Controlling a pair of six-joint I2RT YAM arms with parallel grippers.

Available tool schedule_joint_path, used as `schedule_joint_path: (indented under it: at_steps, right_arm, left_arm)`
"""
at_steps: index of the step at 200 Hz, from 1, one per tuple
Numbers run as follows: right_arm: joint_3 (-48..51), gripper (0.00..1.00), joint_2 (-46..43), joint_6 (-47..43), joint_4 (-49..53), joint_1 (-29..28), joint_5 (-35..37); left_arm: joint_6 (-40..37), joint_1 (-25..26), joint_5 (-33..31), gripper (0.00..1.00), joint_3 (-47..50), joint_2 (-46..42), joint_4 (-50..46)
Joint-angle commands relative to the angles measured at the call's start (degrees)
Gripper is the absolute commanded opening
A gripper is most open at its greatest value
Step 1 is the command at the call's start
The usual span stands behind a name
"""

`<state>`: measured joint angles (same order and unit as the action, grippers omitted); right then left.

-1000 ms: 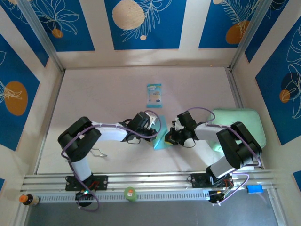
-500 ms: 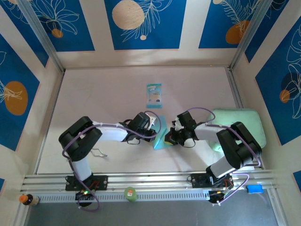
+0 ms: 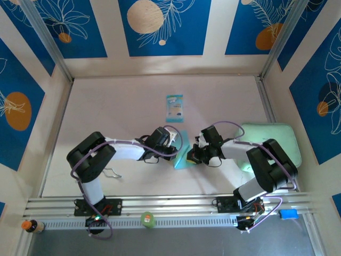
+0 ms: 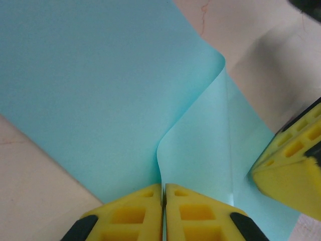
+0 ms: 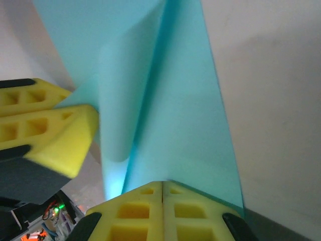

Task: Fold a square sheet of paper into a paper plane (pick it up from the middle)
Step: Fold the triangle a second time at the center of the table.

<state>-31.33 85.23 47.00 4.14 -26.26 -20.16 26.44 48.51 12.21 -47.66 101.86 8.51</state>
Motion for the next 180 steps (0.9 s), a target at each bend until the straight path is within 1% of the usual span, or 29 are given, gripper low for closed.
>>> schedule_joint_path:
  at_steps: [1,25,49,78,101,133,146,162,180]
  right_arm:
    - [0.56,0.05,-5.04,1.24,-1.40,1.28,-2.29]
    - [-0.55,0.04,-5.37,2.70,-5.50,1.70,-5.49]
    - [-2.70,0.03,-1.38,4.12,-8.04,0.50,-7.13]
    - [-4.61,0.03,2.98,4.89,-9.39,-1.39,-6.12]
    - [-5.61,0.03,4.78,4.60,-8.29,-2.18,-4.75]
    - [-5.93,0.02,7.19,3.61,-8.03,-2.19,-4.48]
    - [-6.10,0.02,7.73,2.90,-5.80,-2.13,-3.56]
    - [-4.70,0.02,7.82,2.46,-5.46,-1.80,-2.05]
    - [-3.25,0.02,8.71,2.15,-5.61,-0.93,-2.19]
  left_arm:
    - [-0.69,0.15,0.80,0.11,-0.15,1.32,-0.22]
    - [-0.77,0.09,0.80,0.11,-0.15,1.56,-0.07]
    - [-0.78,0.18,0.89,0.11,-0.24,1.59,-0.17]
    - [-0.60,0.12,0.93,0.11,-0.15,1.58,0.01]
    - [-0.57,0.10,1.06,0.11,-0.15,1.58,0.00]
    - [-0.46,0.09,1.22,0.11,-0.15,1.70,0.10]
    - [-0.49,0.14,1.51,0.11,-0.32,1.84,-0.05]
    - [-0.60,0.13,1.83,0.11,-0.50,2.01,-0.42]
    - [-0.55,0.12,2.27,0.11,-0.37,2.33,-0.21]
